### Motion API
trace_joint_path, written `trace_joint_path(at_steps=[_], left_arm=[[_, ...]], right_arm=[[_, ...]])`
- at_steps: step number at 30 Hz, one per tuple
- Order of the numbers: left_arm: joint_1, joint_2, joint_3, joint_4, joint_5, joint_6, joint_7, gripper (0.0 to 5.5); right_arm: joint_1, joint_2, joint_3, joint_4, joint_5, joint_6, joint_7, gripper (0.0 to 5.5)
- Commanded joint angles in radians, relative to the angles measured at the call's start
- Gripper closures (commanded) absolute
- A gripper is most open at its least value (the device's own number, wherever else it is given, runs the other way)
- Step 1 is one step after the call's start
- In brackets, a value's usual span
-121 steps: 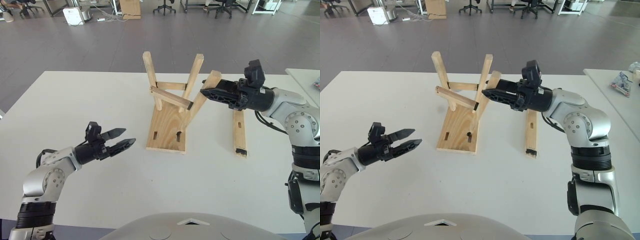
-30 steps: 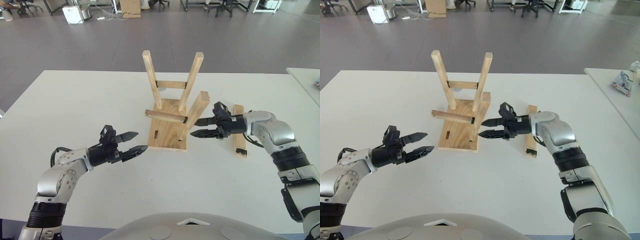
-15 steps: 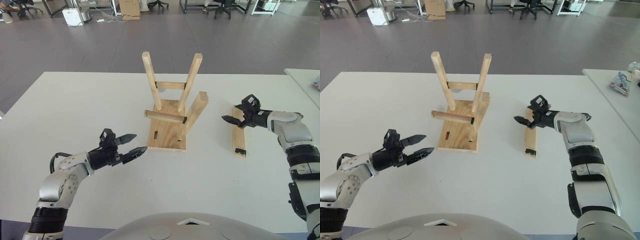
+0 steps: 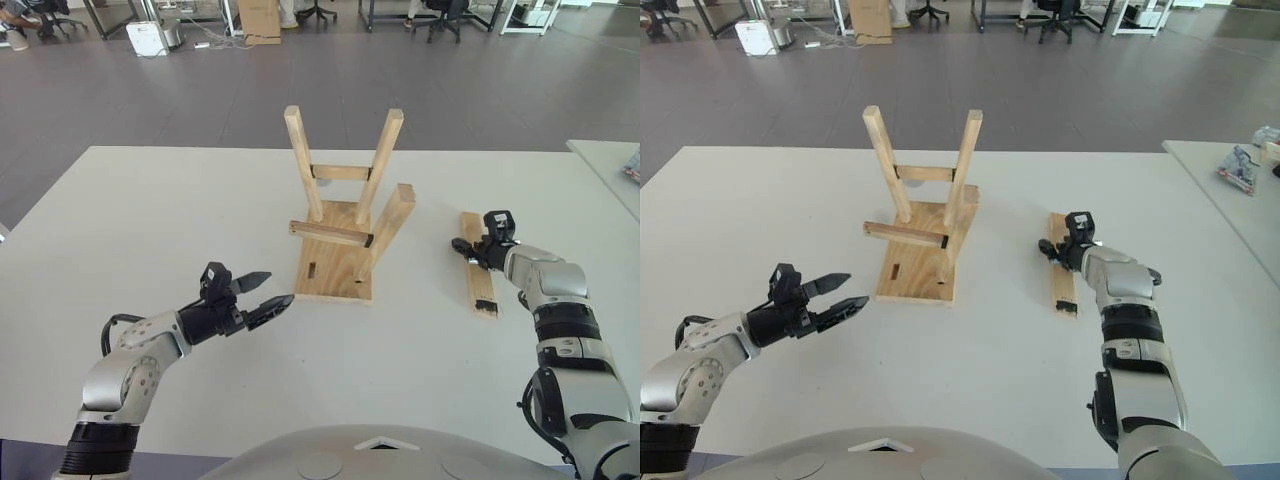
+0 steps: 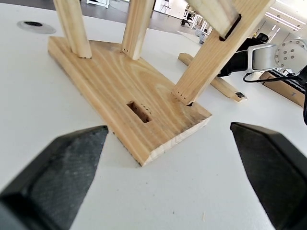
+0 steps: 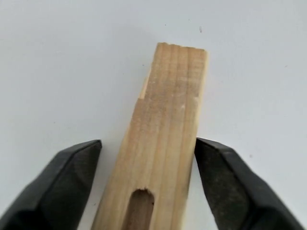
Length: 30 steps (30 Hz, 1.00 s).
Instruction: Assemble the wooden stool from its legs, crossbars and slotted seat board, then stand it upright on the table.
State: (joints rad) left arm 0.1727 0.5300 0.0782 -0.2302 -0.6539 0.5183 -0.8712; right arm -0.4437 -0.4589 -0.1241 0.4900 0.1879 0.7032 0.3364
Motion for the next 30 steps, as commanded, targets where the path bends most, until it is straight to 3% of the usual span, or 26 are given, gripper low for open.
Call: trace_joint_path(at_steps=[1, 6, 9, 12, 15, 17, 19, 21, 24, 30], left_arm=[[-0.008, 0.008, -0.008, -0.012, 0.019, 0.029, 0.033, 0.79], [-0.042, -0.014, -0.008, -0.043, 0.003, 0.085, 0.109, 0.79], [-0.079, -0.063, 0.01, -0.046, 0.004, 0.093, 0.2, 0.79], [-0.12, -0.127, 0.076, -0.04, -0.066, 0.073, 0.231, 0.79], [-0.205, -0.129, 0.265, 0.029, -0.281, 0.094, 0.202, 0.79], [-0.314, -0.077, 0.396, 0.089, -0.447, 0.142, 0.219, 0.79], [-0.483, 0.025, 0.449, 0.119, -0.603, 0.235, 0.238, 0.79], [-0.678, 0.089, 0.435, 0.124, -0.762, 0.324, 0.254, 0.79], [-0.87, 0.097, 0.351, 0.105, -0.906, 0.407, 0.276, 0.79], [-1.014, 0.089, 0.21, 0.1, -0.983, 0.513, 0.255, 0.79]], right_arm=[[0.055, 0.0, 0.053, 0.023, -0.048, -0.002, 0.008, 2.59], [0.073, -0.067, 0.189, -0.028, -0.154, -0.116, 0.085, 3.4], [0.061, -0.092, 0.192, -0.023, -0.165, -0.151, 0.119, 3.42], [0.007, -0.115, 0.139, 0.002, -0.143, -0.18, 0.133, 3.42], [-0.132, -0.17, 0.013, 0.025, -0.075, -0.259, 0.153, 3.42], [-0.235, -0.193, -0.076, 0.004, 0.018, -0.264, 0.206, 3.42], [-0.34, -0.197, -0.163, -0.094, 0.194, -0.19, 0.323, 3.42], [-0.419, -0.194, -0.206, -0.234, 0.383, -0.062, 0.431, 3.43], [-0.45, -0.154, -0.195, -0.456, 0.649, 0.159, 0.495, 3.43], [-0.471, -0.137, -0.185, -0.601, 0.954, 0.403, 0.498, 3.43]])
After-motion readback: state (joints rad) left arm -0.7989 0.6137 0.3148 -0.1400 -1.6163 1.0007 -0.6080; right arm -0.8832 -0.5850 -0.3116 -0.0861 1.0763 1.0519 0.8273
